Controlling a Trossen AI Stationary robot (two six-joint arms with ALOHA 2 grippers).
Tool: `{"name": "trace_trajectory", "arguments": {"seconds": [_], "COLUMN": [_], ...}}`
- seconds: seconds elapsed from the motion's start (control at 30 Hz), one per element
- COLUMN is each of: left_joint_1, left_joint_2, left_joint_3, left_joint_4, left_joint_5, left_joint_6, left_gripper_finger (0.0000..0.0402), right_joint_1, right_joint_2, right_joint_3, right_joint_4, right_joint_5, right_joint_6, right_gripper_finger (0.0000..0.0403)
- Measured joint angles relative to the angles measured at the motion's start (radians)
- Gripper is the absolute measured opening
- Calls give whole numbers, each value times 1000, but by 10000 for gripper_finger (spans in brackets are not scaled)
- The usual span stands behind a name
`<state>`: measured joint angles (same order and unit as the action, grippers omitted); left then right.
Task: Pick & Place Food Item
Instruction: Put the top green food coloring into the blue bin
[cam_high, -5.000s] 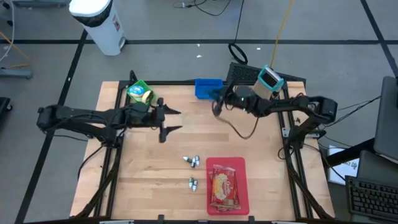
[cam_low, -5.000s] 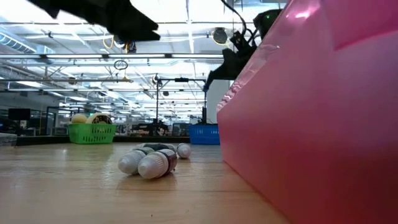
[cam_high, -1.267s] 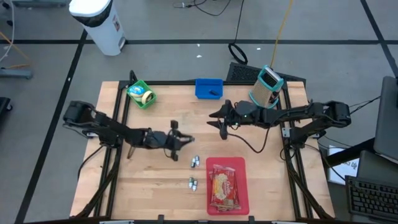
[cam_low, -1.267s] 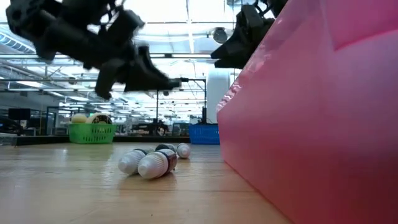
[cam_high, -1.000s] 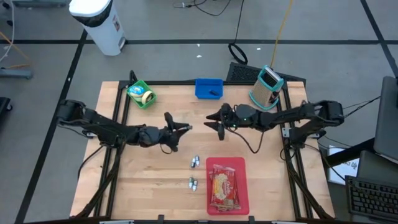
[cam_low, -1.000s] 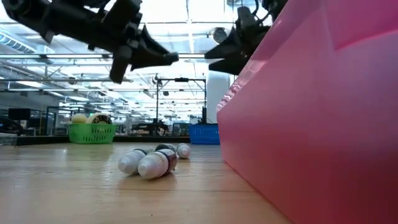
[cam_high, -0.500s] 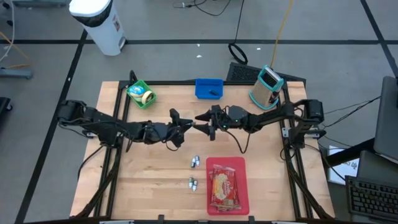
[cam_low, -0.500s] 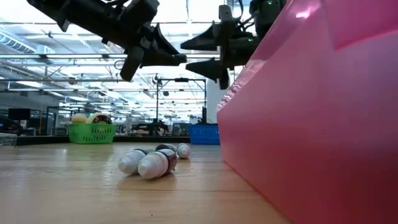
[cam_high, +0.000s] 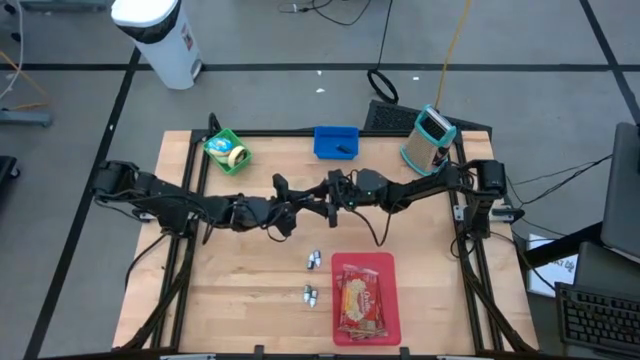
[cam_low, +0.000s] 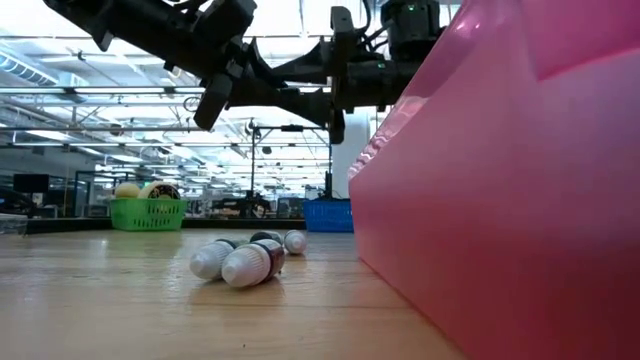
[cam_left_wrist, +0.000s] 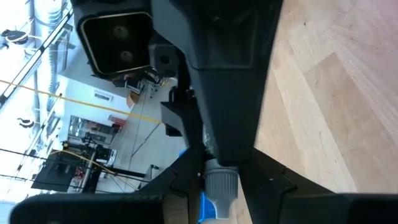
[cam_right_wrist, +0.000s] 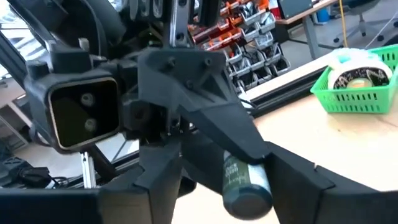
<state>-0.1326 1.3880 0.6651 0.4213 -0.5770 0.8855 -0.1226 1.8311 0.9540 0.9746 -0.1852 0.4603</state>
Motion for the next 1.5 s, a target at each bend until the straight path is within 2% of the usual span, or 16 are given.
{"name": "trace_trajectory", "arguments": {"seconds": [0.53,0.73,0.8,0.93,1.03,1.23,1.37,1.5], "left_joint_1": [0,-3,-14,-28,-28,-49,-64,-70], "left_joint_2": [0,-1,-2,-2,-1,-16,-77,-183], "left_joint_3": [0,0,0,0,0,1,1,0], "left_joint_4": [1,-2,-2,7,-6,-2,-2,-43], "left_joint_5": [7,34,34,11,28,39,98,160], "left_joint_6": [-23,-31,-89,-309,-404,-595,-618,-635], "left_gripper_finger": [97,98,98,105,135,230,278,306], "right_joint_1": [0,0,0,1,0,-5,-14,-45], "right_joint_2": [0,-1,-1,-2,-1,-1,-1,-21], "right_joint_3": [0,-1,-1,-1,-1,0,0,-1], "right_joint_4": [-23,-26,-26,-25,-36,-49,-56,-107], "right_joint_5": [4,0,-4,-19,-10,-2,-3,-30], "right_joint_6": [1,1,3,18,9,-14,-13,-37], "right_gripper_finger": [77,66,72,74,67,70,69,65]}}
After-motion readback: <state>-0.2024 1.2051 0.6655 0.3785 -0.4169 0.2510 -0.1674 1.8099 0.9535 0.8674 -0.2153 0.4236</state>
